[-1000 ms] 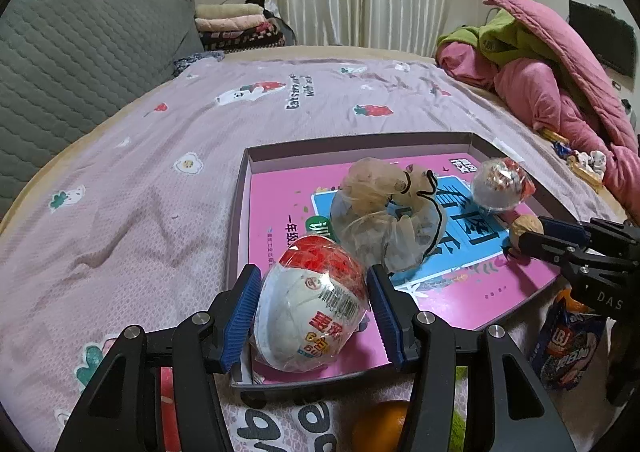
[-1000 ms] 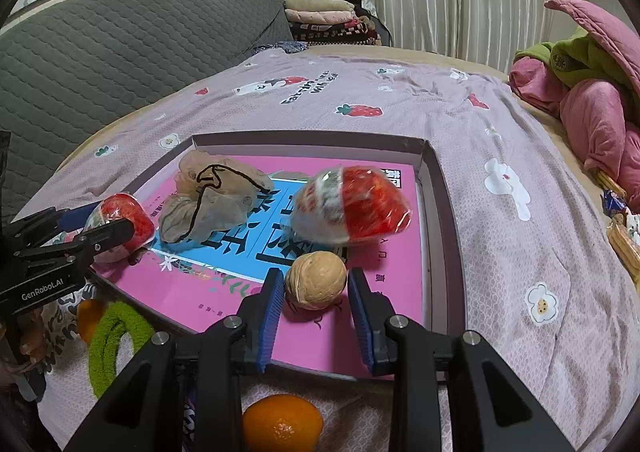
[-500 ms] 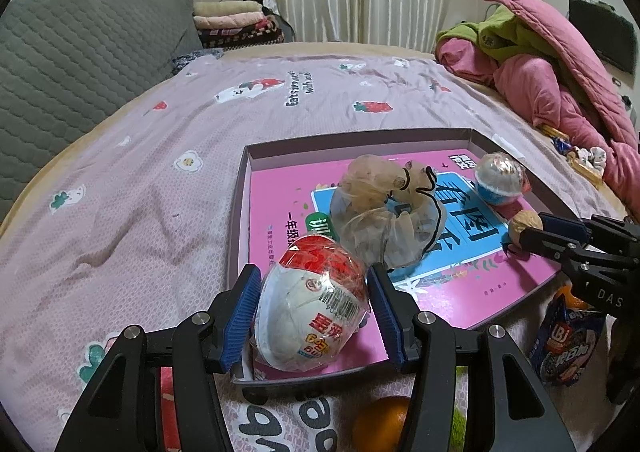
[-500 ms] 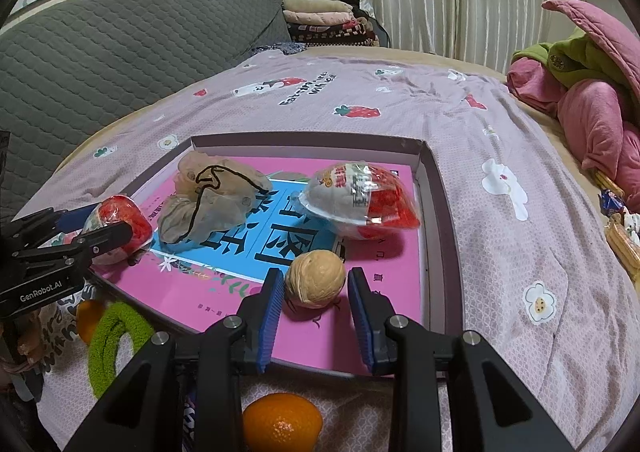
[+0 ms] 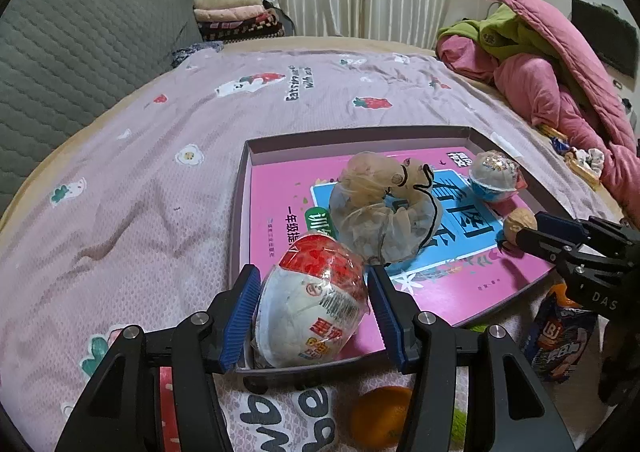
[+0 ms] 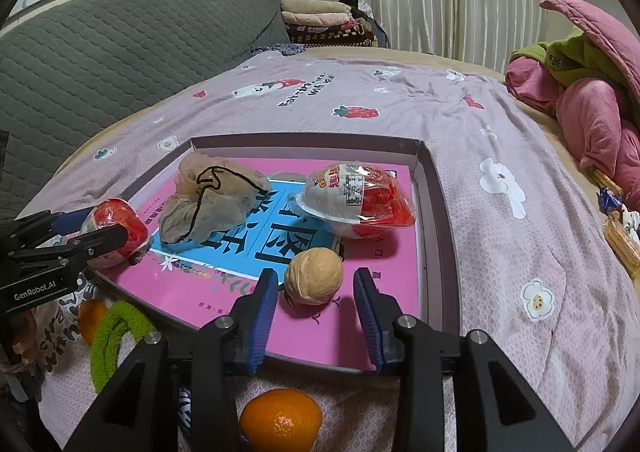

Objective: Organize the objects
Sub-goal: 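Lower the walnut with the right tool while the left tool lowers the white egg into the tray, opening both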

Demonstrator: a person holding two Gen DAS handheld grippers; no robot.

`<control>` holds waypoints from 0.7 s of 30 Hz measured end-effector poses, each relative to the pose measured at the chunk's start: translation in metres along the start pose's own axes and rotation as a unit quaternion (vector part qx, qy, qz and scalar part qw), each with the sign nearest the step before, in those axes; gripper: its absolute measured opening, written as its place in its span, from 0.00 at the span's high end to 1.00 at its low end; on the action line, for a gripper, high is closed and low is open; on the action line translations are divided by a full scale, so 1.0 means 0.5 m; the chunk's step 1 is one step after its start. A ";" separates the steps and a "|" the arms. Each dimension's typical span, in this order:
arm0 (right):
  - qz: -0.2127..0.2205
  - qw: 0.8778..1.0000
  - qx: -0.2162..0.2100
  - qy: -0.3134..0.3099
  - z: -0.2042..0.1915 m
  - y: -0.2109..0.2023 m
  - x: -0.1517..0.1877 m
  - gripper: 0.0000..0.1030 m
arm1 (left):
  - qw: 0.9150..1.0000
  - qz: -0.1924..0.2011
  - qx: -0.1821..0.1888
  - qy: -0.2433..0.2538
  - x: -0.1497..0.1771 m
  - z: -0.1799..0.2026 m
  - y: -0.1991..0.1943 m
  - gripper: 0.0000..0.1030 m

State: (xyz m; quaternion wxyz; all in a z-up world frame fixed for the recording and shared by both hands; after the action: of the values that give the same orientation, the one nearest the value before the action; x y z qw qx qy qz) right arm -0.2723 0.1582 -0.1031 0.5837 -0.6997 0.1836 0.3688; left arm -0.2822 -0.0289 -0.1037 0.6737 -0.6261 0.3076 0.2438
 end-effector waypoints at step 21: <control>0.013 1.000 0.009 0.004 0.010 -0.025 -0.008 0.56 | 1.000 0.018 0.019 -0.016 -0.015 -0.011 -0.031 0.36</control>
State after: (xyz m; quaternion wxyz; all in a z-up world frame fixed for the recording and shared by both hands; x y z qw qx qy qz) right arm -0.2679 0.1654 -0.0919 0.5845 -0.6934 0.1987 0.3717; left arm -0.2769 -0.0354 -0.0876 0.6857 -0.6038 0.3121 0.2604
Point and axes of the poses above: each gripper's, at about its wrist camera, not at the fingertips, and y roughly the way its jaws point, z to its right, x to its underside, the point moved 10 cm from there along y, roughly the way its jaws point, and after that the axes turned 1 degree about -y, right-handed, at the moved point
